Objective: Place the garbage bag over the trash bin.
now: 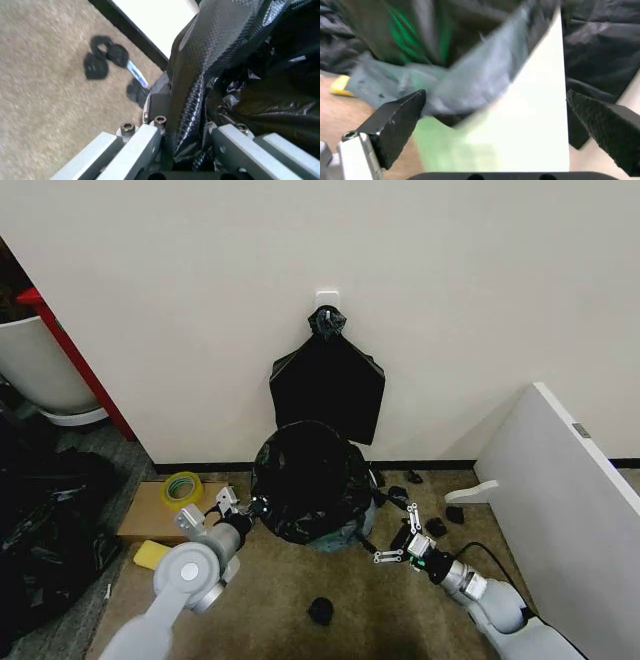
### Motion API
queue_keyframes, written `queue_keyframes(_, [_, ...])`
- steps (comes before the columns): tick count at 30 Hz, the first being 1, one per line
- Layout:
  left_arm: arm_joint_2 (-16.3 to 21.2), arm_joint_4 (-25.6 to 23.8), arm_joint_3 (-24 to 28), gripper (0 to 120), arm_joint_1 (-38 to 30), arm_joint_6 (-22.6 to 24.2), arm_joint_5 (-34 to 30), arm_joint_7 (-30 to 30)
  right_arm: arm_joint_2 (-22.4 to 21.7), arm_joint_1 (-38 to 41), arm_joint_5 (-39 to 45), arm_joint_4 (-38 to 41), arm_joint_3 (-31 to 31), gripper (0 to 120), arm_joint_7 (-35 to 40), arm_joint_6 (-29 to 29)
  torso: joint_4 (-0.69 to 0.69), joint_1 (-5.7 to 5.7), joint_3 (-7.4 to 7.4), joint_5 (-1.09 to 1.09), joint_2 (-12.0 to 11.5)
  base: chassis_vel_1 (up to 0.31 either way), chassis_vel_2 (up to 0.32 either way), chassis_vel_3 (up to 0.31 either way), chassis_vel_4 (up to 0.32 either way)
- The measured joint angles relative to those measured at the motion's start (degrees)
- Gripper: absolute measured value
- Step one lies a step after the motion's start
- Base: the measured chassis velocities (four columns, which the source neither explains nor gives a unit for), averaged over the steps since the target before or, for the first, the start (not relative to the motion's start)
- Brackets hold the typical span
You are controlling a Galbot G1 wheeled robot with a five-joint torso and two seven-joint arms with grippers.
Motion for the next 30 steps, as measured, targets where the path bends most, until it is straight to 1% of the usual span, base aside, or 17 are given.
queue_keyframes(5, [-0.2, -1.8, -0.6, 0, 0.3, 1.7, -2.5, -1.8, 1.2, 1.9, -4.1, -2.7, 1.0, 100, 1.6, 1.2, 0.01, 0.00, 0.00, 0.00, 0.0, 0.000, 0.000, 0.000, 0.000])
queue_keyframes(8, [-0.1, -2.8, -1.2, 0, 0.4, 2.7, -4.0, -2.9, 1.4, 2.6, -6.0, -3.5, 1.3, 100, 4.6, 1.3, 0.01, 0.00, 0.00, 0.00, 0.0, 0.000, 0.000, 0.000, 0.000])
queue_keyframes(12, [0.4, -2.9, -1.5, 0, 0.4, 2.8, -4.2, -3.0, 1.1, 2.9, -6.5, -3.5, 1.9, 100, 6.2, 1.3, 0.01, 0.00, 0.00, 0.00, 0.0, 0.000, 0.000, 0.000, 0.000])
queue_keyframes(15, [0.6, -2.8, -1.6, 0, 0.3, 2.7, -4.1, -3.0, 0.5, 2.8, -5.3, -3.1, 2.3, 100, 5.6, 1.3, 0.00, 0.00, 0.00, 0.00, 0.0, 0.000, 0.000, 0.000, 0.000])
queue_keyframes(16, [0.6, -2.3, -1.6, 0, 0.0, 2.6, -3.9, -2.8, -0.3, 2.6, 0.0, -2.3, 2.5, 100, 1.2, 1.3, 0.00, 0.00, 0.00, -0.01, 0.0, 0.000, 0.000, 0.000, 0.000])
queue_keyframes(17, [0.6, -2.3, -1.6, 0, 0.0, 2.6, -3.9, -2.8, -0.3, 2.6, 0.0, -2.3, 2.5, 100, 1.2, 1.3, 0.00, 0.00, 0.00, -0.01, 0.0, 0.000, 0.000, 0.000, 0.000])
queue_keyframes(18, [0.6, -2.0, -1.6, 0, -0.1, 2.5, -3.8, -2.7, -0.6, 2.4, 3.3, -2.0, 2.6, 100, -1.7, 1.2, 0.00, 0.00, 0.00, -0.01, 0.0, 0.000, 0.000, 0.000, 0.000])
queue_keyframes(21, [0.6, -0.6, -1.5, 0, -0.5, 1.8, -2.7, -1.9, -1.5, 1.9, 17.3, -0.9, 2.4, 100, -13.9, 1.2, 0.01, 0.00, 0.00, -0.01, 0.0, 0.000, 0.000, 0.000, 0.000])
queue_keyframes(22, [0.6, 0.1, -1.5, 0, -0.8, 1.5, -2.2, -1.5, -2.0, 1.7, 23.9, -0.6, 2.4, 100, -20.6, 1.2, 0.01, 0.00, 0.00, -0.01, 0.0, 0.000, 0.000, 0.000, 0.000])
queue_keyframes(23, [0.6, 0.5, -1.4, 0, -0.9, 1.4, -2.0, -1.4, -2.2, 1.5, 26.0, -0.5, 2.5, 100, -23.3, 1.2, 0.00, 0.00, 0.00, -0.01, 0.0, 0.000, 0.000, 0.000, 0.000])
queue_keyframes(24, [0.6, 1.0, -1.4, 0, -1.2, 1.2, -1.8, -1.2, -2.6, 1.3, 29.4, -0.6, 2.8, 100, -28.1, 1.2, 0.00, 0.00, 0.00, 0.00, 0.0, 0.000, 0.000, 0.000, 0.000])
queue_keyframes(25, [0.6, 1.0, -1.4, 0, -1.2, 1.2, -1.8, -1.2, -2.6, 1.3, 29.4, -0.6, 2.8, 100, -28.1, 1.2, 0.00, 0.00, 0.00, 0.00, 0.0, 0.000, 0.000, 0.000, 0.000])
queue_keyframes(27, [0.6, 1.4, -1.3, 0, -1.3, 1.0, -1.4, -1.1, -2.9, 1.1, 32.2, -1.0, 3.5, 100, -32.5, 1.2, 0.00, 0.00, 0.00, -0.01, 0.0, 0.000, 0.000, 0.000, 0.000])
queue_keyframes(30, [0.7, 1.6, -1.1, 0, -1.4, 0.9, -0.4, -1.0, -3.0, 0.9, 33.6, -1.4, 4.1, 100, -34.0, 1.2, -0.01, 0.00, 0.00, 0.00, 0.0, 0.000, 0.000, 0.000, 0.000])
